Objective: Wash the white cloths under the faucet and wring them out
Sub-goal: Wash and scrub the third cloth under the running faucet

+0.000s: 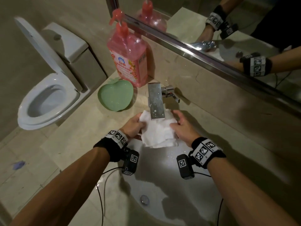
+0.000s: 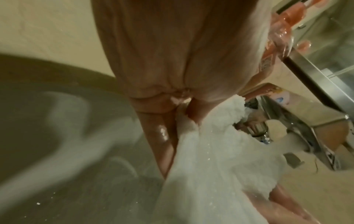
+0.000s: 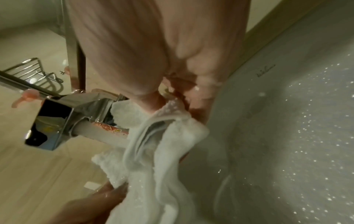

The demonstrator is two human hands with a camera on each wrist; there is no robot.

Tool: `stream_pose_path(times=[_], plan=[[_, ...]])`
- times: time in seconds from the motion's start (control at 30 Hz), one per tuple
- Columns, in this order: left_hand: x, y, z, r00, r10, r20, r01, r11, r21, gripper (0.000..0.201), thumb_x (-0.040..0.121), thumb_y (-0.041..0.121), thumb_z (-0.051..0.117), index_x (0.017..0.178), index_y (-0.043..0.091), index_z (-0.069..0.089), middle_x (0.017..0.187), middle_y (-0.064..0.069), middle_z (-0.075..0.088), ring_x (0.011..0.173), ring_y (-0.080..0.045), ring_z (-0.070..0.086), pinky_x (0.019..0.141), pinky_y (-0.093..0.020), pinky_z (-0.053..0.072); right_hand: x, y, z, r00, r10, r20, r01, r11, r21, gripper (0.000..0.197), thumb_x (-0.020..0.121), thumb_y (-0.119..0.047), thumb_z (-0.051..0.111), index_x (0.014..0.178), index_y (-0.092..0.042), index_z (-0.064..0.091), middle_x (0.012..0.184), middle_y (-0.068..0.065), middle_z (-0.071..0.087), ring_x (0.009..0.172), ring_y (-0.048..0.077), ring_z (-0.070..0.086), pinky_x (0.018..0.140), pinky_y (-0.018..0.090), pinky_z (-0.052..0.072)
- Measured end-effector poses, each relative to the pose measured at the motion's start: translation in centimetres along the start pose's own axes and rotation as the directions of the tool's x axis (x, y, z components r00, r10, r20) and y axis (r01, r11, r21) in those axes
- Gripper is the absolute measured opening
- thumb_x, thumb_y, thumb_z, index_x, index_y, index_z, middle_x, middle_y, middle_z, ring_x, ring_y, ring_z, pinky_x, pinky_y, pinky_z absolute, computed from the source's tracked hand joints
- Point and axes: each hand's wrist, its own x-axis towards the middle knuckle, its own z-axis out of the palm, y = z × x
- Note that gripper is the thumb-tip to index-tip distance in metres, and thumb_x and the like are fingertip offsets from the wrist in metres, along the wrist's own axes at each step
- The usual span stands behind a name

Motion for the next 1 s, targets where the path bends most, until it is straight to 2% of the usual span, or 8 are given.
stream_pose_path(times=[0.1,0.27,0.37,0.5,0.63,0.73,0.87,1.0], plan=[[-0.3,-0.1,-0.9,0.999,-0.030,0.046,0.035,0.993,-0.115,0.045,0.094,-0.008,0.040,0.121,0.023,0.057,0.070,-0.004,0.052,0.046,-0.013,0.043,0.045,-0.024,0.045,0.4,-0.4,0.3,0.999,-0.040,0.028,0.040,0.999,0.027,0.041,0.101,-0.006,0.051,0.128,-0.037,0.055,0.122,0.008,0.064,0.090,0.035,0.064,0.080,0.051,0.057],[-0.5,0.3,-2.2,0.987,-0.051,0.155,0.082,0.976,-0.202,0.027,0.091,0.003,0.049,0.105,0.018,0.067,0.079,-0.005,0.056,0.057,-0.013,0.049,0.052,-0.024,0.044,0.1,-1.1,0.4,0.998,-0.041,0.048,0.037,0.996,0.080,0.041,0.101,-0.009,0.053,0.087,-0.042,0.073,0.094,-0.016,0.074,0.099,0.013,0.066,0.083,0.032,0.053],[-0.2,0.6,-1.9,0.973,-0.095,0.210,0.157,0.940,-0.302,0.026,0.081,0.015,0.046,0.089,0.012,0.071,0.069,-0.003,0.050,0.053,-0.013,0.042,0.054,-0.024,0.037,-0.3,-1.3,-0.1,0.999,-0.037,0.029,0.035,0.995,0.089,0.037,0.100,-0.013,0.050,0.080,-0.032,0.075,0.096,-0.009,0.076,0.094,0.018,0.067,0.075,0.032,0.052],[0.7,1.1,-0.7,0.986,0.029,0.162,-0.057,0.984,0.172,0.007,0.081,0.019,0.078,0.079,0.014,0.074,0.076,0.006,0.069,0.072,-0.014,0.063,0.075,-0.029,0.054,-1.1,-1.3,-0.8,0.998,-0.060,0.021,0.060,0.998,0.011,0.011,0.091,-0.030,0.063,0.084,-0.030,0.072,0.109,0.000,0.069,0.099,0.024,0.066,0.088,0.045,0.056],[1.3,2.0,0.6,0.975,0.019,0.222,-0.120,0.886,0.448,0.085,0.054,0.018,0.096,0.128,0.018,0.054,0.112,-0.004,0.069,0.088,-0.028,0.073,0.069,-0.043,0.060,-1.2,-1.1,-1.4,0.991,-0.123,0.055,0.127,0.987,-0.093,0.048,0.084,-0.001,0.071,0.113,-0.036,0.056,0.115,-0.002,0.064,0.096,0.021,0.068,0.072,0.031,0.062],[1.4,2.4,0.8,0.961,-0.077,0.264,-0.083,0.834,0.545,0.067,0.047,0.020,0.098,0.107,0.021,0.067,0.097,-0.004,0.074,0.075,-0.020,0.073,0.066,-0.037,0.060,-1.4,-1.2,-1.2,0.981,-0.173,0.086,0.185,0.970,-0.158,0.044,0.080,0.005,0.070,0.107,-0.030,0.066,0.106,-0.002,0.066,0.085,0.016,0.067,0.063,0.022,0.057],[1.6,2.3,2.3,0.956,-0.145,0.254,-0.108,0.631,0.768,0.044,0.057,0.029,0.094,0.093,0.025,0.069,0.083,0.015,0.067,0.077,-0.007,0.062,0.074,-0.021,0.049,-1.6,-1.0,0.5,0.959,-0.271,0.080,0.283,0.932,-0.227,0.040,0.077,0.005,0.074,0.087,-0.034,0.071,0.113,-0.010,0.068,0.100,0.006,0.066,0.080,0.024,0.059],[1.3,2.1,2.2,0.956,-0.064,0.288,-0.229,0.455,0.861,0.024,0.078,0.033,0.079,0.091,0.027,0.060,0.079,0.016,0.060,0.070,-0.001,0.057,0.071,-0.011,0.042,-0.7,-0.5,0.0,0.968,-0.235,0.085,0.246,0.955,-0.164,0.039,0.068,-0.001,0.082,0.092,-0.029,0.068,0.107,-0.007,0.069,0.100,0.017,0.068,0.079,0.032,0.061]])
